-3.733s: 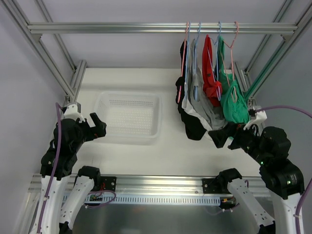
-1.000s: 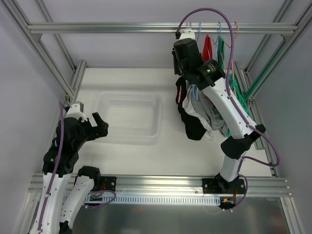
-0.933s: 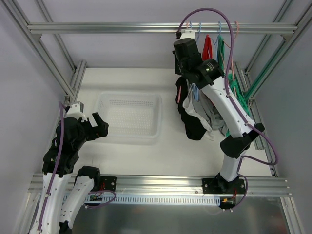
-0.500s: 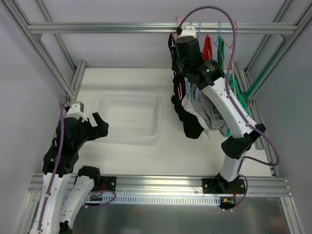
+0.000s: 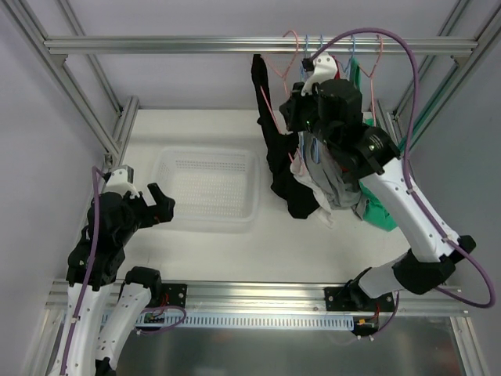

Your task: Remove the tank top from the hanger

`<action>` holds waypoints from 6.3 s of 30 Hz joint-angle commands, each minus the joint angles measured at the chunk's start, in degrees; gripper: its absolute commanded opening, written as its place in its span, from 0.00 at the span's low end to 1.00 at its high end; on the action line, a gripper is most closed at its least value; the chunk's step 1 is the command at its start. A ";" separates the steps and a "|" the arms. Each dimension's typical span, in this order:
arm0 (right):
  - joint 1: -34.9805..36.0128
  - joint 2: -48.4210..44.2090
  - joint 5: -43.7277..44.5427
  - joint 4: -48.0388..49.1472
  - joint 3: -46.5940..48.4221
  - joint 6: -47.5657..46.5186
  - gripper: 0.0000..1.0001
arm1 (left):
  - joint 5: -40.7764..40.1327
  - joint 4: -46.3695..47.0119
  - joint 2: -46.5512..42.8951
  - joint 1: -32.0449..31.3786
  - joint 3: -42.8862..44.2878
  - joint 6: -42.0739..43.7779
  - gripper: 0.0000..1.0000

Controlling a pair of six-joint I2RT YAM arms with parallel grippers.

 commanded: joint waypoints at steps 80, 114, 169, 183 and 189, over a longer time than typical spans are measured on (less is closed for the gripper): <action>1.13 -69.64 -22.09 32.86 -53.87 -0.12 0.00 | 18.20 62.51 39.83 -58.55 0.02 -0.08 0.00; 6.05 -4.96 16.14 -9.73 1.54 -0.19 0.00 | -18.01 25.43 14.18 -59.60 0.18 -2.37 0.99; -3.97 -63.64 -8.28 -22.21 -30.51 -1.60 0.99 | -11.16 29.74 94.59 -63.91 35.78 -5.36 0.88; -3.18 -66.99 0.24 -22.12 -32.97 -3.54 0.99 | -21.35 27.10 56.29 -64.96 30.41 -1.59 0.00; -1.95 -66.99 2.18 -21.16 -32.89 -3.28 0.99 | -32.93 22.71 45.65 -64.96 35.86 4.39 0.00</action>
